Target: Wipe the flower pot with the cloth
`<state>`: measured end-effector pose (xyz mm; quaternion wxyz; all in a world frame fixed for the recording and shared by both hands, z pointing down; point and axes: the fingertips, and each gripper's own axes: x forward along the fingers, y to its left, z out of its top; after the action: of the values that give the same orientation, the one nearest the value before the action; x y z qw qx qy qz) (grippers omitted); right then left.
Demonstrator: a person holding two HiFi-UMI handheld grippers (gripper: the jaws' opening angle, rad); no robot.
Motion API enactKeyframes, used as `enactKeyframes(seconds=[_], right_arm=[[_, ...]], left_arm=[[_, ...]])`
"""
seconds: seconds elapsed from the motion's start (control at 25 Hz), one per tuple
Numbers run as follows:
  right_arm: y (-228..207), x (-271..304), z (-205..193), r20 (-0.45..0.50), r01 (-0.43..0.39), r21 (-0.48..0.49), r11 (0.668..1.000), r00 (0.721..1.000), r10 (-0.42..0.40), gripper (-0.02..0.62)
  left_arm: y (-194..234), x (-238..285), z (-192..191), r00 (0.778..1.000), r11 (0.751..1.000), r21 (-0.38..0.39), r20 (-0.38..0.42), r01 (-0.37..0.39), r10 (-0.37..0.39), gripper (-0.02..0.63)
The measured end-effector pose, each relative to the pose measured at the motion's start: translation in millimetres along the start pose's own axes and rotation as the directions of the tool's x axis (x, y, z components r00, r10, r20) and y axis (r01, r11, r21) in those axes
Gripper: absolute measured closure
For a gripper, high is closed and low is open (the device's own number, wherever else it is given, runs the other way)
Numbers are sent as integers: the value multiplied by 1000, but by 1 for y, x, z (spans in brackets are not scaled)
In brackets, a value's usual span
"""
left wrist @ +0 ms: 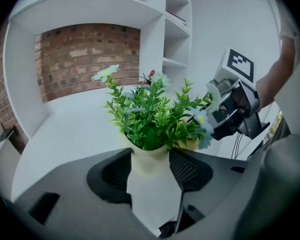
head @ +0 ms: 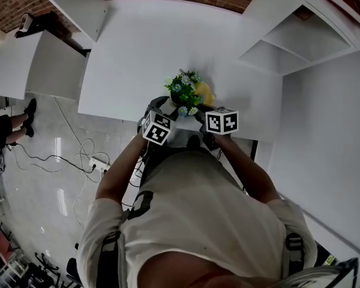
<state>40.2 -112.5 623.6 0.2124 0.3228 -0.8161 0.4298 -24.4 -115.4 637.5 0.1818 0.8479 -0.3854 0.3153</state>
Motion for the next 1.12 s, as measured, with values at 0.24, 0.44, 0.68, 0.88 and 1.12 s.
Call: enactKeyframes(seconds=[0.24, 0.44, 0.68, 0.88, 1.12], right_arm=[[13, 7, -22, -47, -18, 4, 1000, 999, 18, 534], [17, 9, -30, -57, -25, 19, 1000, 998, 26, 534], [-1, -1, -16, -10, 40, 28, 999, 999, -40, 534], [-13, -7, 4, 46, 71, 35, 997, 996, -73, 535], [-6, -6, -1, 33, 61, 29, 998, 998, -62, 535]], left_arm=[[-5, -2, 1, 1000, 991, -133, 7, -21, 22, 354], [-9, -12, 8, 999, 980, -195, 24, 28, -24, 354], [-27, -12, 2, 987, 967, -199, 30, 159, -156, 361], [-4, -19, 6, 994, 992, -69, 31, 108, -106, 377], [0, -2, -8, 984, 975, 141, -71, 174, -165, 324]])
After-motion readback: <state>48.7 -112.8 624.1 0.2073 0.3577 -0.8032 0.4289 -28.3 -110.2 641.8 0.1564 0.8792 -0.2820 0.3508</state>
